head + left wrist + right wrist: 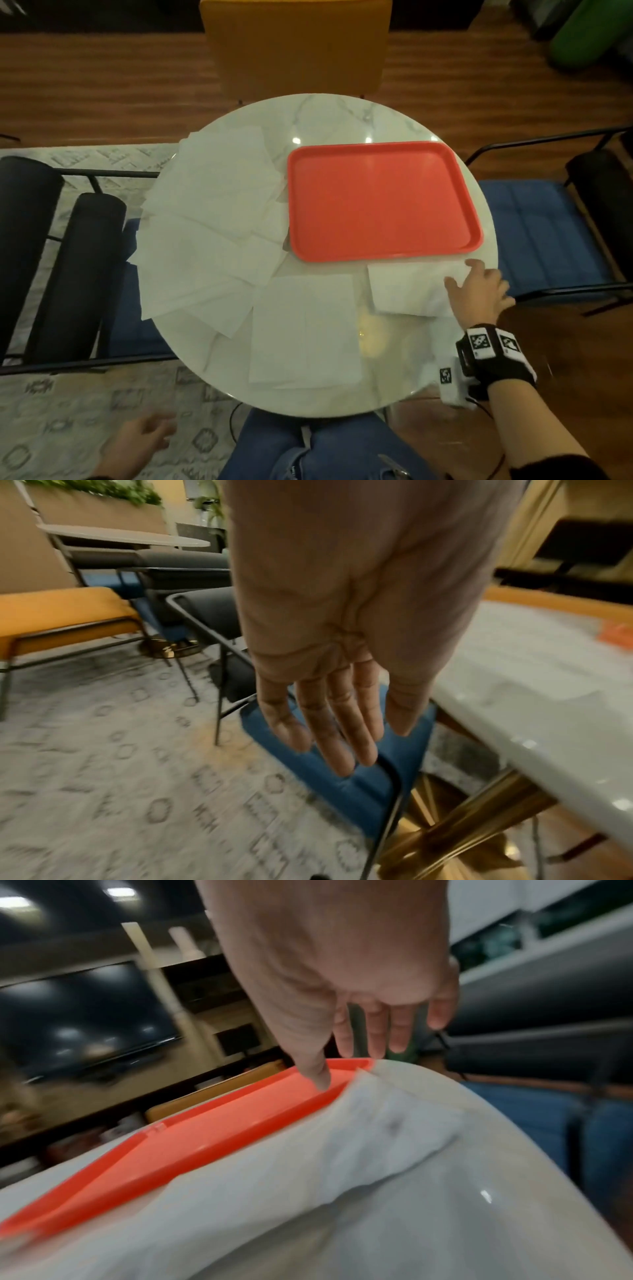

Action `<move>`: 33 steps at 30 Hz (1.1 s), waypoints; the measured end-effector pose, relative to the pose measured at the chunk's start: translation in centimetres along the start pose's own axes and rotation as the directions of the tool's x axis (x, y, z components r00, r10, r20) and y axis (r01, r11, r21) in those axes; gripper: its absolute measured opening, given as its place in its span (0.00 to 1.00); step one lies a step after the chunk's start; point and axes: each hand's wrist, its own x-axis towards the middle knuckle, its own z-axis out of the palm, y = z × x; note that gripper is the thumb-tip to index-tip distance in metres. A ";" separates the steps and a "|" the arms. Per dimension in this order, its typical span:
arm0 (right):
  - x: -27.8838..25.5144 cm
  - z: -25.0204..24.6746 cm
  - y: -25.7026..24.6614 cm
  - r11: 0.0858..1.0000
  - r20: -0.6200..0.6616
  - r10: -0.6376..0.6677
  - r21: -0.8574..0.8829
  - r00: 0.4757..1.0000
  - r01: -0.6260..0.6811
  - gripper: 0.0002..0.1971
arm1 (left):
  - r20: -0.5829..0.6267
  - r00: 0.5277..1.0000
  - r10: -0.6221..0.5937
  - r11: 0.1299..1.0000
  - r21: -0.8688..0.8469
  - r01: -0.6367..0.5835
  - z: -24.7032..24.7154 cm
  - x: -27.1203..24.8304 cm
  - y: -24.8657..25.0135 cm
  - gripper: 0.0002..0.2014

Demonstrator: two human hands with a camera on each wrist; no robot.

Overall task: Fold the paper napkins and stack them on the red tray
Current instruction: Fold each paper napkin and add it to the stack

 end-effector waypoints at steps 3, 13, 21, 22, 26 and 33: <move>-3.1 1.0 -3.6 0.969 -0.041 -0.242 0.043 0.969 0.244 0.16 | 0.011 0.997 -0.073 0.997 0.033 0.073 -0.1 0.6 -4.8 0.06; -9.3 8.9 -13.7 0.704 0.360 -0.630 -0.109 0.688 0.701 0.29 | 0.066 0.990 -0.122 0.992 -0.019 0.123 -1.2 2.1 -6.6 0.03; -10.2 3.6 -14.1 0.719 0.329 -0.623 -0.117 0.710 0.685 0.11 | 0.085 0.894 0.440 0.879 0.165 -0.448 -5.2 1.0 7.0 0.08; -10.7 2.3 -14.4 0.710 0.342 -0.648 -0.054 0.681 0.703 0.09 | 0.087 0.845 0.528 0.829 0.163 -0.535 -5.1 0.4 9.7 0.09; -13.2 -2.3 -16.9 0.610 0.397 -0.765 0.190 0.508 0.769 0.05 | 0.225 0.541 0.810 0.511 0.181 -0.841 -3.4 -3.3 20.1 0.35; -13.9 -4.9 -18.7 0.519 0.190 -0.704 0.796 0.684 0.313 0.14 | 0.396 0.387 0.832 0.360 0.145 -0.922 -2.7 -5.3 27.5 0.16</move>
